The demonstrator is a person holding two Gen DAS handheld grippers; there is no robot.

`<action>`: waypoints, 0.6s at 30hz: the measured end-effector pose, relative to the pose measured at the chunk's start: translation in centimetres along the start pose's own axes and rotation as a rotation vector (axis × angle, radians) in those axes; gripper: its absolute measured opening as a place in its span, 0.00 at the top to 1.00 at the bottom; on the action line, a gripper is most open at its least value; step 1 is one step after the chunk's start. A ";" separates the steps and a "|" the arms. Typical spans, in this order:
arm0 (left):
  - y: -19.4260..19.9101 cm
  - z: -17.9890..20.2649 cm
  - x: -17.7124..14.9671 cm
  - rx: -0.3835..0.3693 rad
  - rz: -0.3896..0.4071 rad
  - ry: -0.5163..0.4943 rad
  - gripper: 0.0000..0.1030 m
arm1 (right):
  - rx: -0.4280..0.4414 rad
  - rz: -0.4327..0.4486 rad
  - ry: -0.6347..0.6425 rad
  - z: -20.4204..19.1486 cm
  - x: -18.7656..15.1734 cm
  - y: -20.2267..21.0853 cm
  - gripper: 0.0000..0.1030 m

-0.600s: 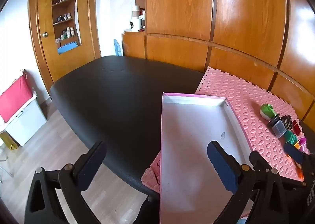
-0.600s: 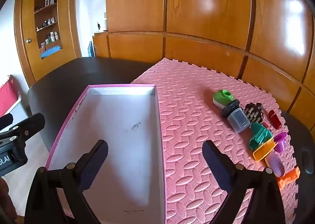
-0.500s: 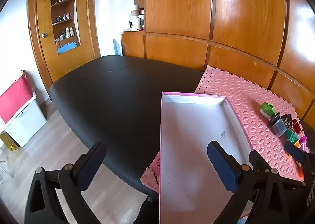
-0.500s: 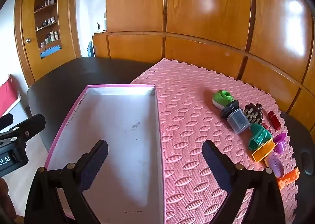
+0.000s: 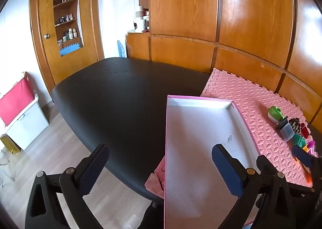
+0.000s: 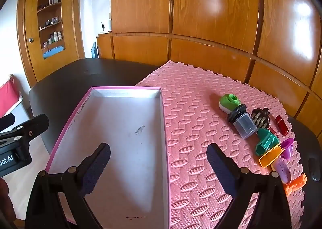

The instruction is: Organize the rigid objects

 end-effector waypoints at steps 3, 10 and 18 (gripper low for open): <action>0.1 0.0 -0.2 0.000 0.006 -0.004 0.00 | 0.004 0.004 -0.012 0.3 0.1 0.1 0.05; 0.2 0.0 -0.4 0.004 0.006 -0.013 0.00 | 0.005 0.004 -0.012 0.3 0.1 0.1 0.05; 0.4 0.4 -0.3 0.013 0.004 -0.028 0.00 | 0.001 0.024 -0.001 0.3 0.0 0.4 0.05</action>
Point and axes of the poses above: each gripper's, at about its wrist camera, not at the fingertips, and y roughly against the way its jaws point, z to its right, x to its top, the point moved 1 cm from there along -y, roughly the way its jaws point, and after that the axes turned 11 degrees about -x, right-handed, at the moved point
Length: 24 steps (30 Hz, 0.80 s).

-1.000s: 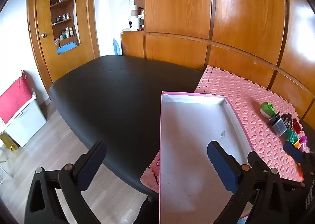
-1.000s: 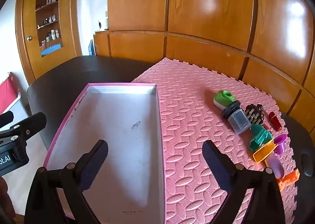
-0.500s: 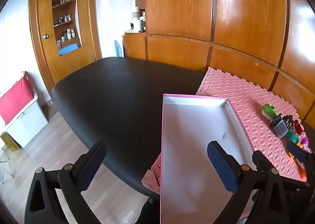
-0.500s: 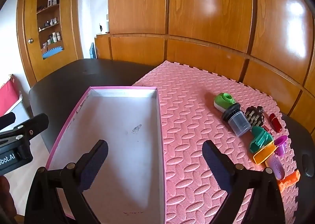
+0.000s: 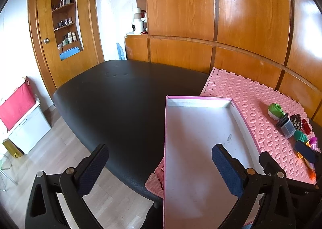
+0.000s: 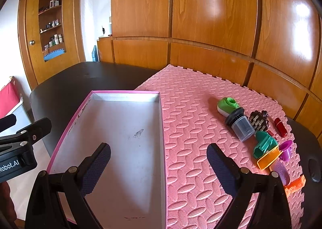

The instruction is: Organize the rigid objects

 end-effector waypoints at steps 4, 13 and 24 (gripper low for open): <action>0.0 0.1 -0.1 -0.002 -0.002 -0.004 0.00 | -0.002 0.007 0.000 0.1 0.1 0.1 0.05; -0.2 0.6 0.0 -0.026 -0.028 -0.029 0.00 | -0.013 0.008 -0.008 1.2 0.4 0.0 0.05; -0.9 1.8 1.2 -0.136 -0.077 -0.071 0.00 | -0.063 0.029 -0.011 4.6 1.1 -0.3 0.05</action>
Point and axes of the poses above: each gripper's, at about its wrist camera, not at the fingertips, and y roughly against the way its jaws point, z to its right, x to its top, the point moved 1 cm from there along -y, roughly the way its jaws point, and after that the axes turned 11 degrees about -x, right-handed, at the moved point
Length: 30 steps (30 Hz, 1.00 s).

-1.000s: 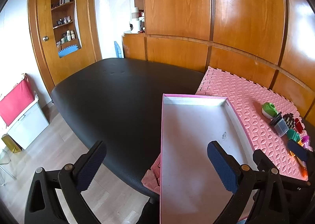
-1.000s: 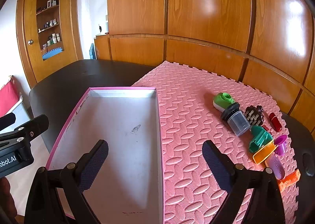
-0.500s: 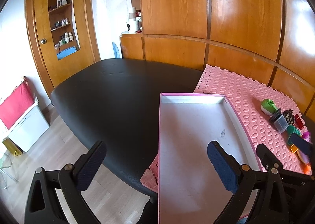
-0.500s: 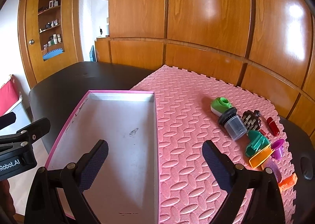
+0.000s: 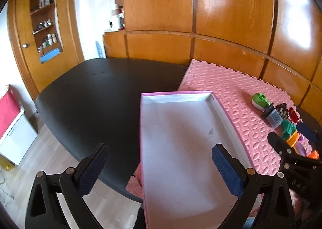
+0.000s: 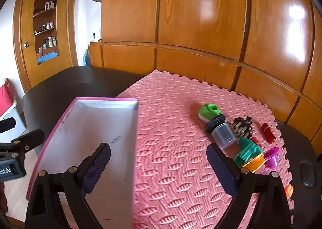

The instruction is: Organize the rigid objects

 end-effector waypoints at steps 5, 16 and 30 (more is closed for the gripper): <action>-0.5 1.5 0.5 -0.026 -0.004 -0.047 0.00 | -0.034 0.005 -0.039 3.3 0.6 -0.3 0.05; -1.9 4.0 1.2 -0.100 -0.050 -0.128 0.00 | -0.138 -0.019 -0.170 14.4 1.3 -2.0 0.05; -4.1 8.8 4.5 -0.307 -0.116 -0.135 0.00 | -0.211 -0.136 -0.549 28.2 -3.0 -6.1 0.05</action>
Point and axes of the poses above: each gripper's, at about its wrist camera, not at the fingertips, and y roughly against the way its jaws point, z to its right, x to its top, the point moved 1 cm from there along -y, roughly the way its jaws point, and after that the axes turned 11 degrees about -x, right-handed, at the moved point
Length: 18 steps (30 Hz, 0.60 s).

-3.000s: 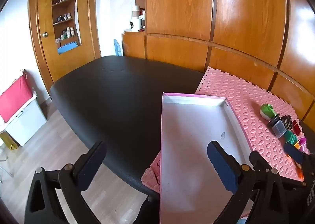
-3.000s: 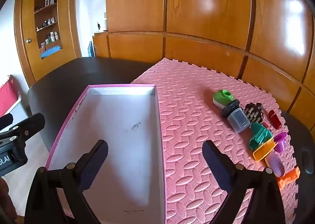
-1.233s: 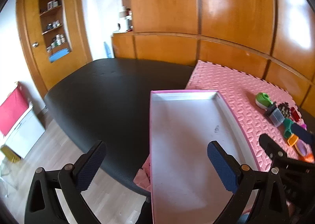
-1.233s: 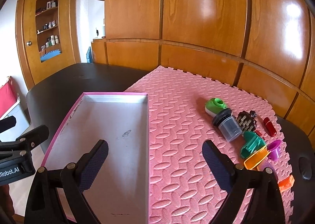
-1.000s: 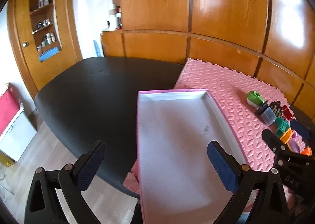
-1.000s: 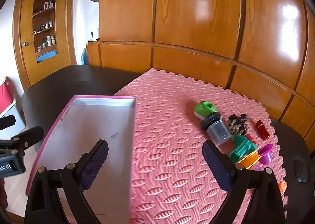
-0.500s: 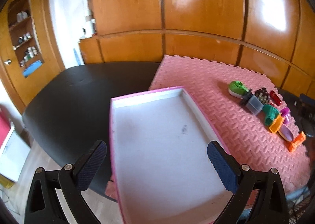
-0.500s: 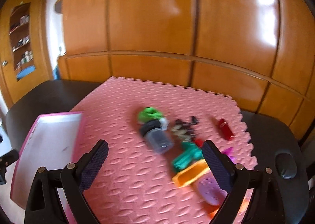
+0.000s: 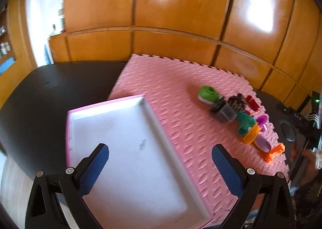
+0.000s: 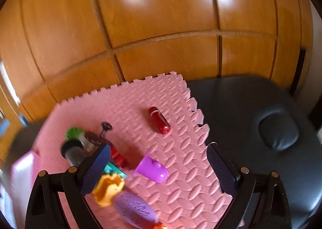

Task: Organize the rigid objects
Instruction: 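Reach the left tool to the clear black-lidded cup and grasp it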

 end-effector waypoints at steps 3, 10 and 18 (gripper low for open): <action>-1.6 1.5 1.2 -0.044 -0.009 -0.024 0.00 | 0.020 -0.015 -0.031 0.5 0.0 0.2 0.05; -7.4 5.3 3.1 -0.094 -0.162 -0.035 0.00 | 0.064 -0.038 -0.031 0.0 0.1 0.0 0.05; -14.4 7.9 5.0 -0.170 -0.247 0.062 0.03 | 0.077 -0.007 -0.022 -0.3 0.4 0.8 0.05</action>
Point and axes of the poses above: each gripper's, at about its wrist camera, not at the fingertips, and y roughly against the way its jaws point, z to its right, x to its top, the point moved 1 cm from there along -y, roughly the way its jaws point, and after that the axes turned 11 degrees about -x, right-handed, at the moved point
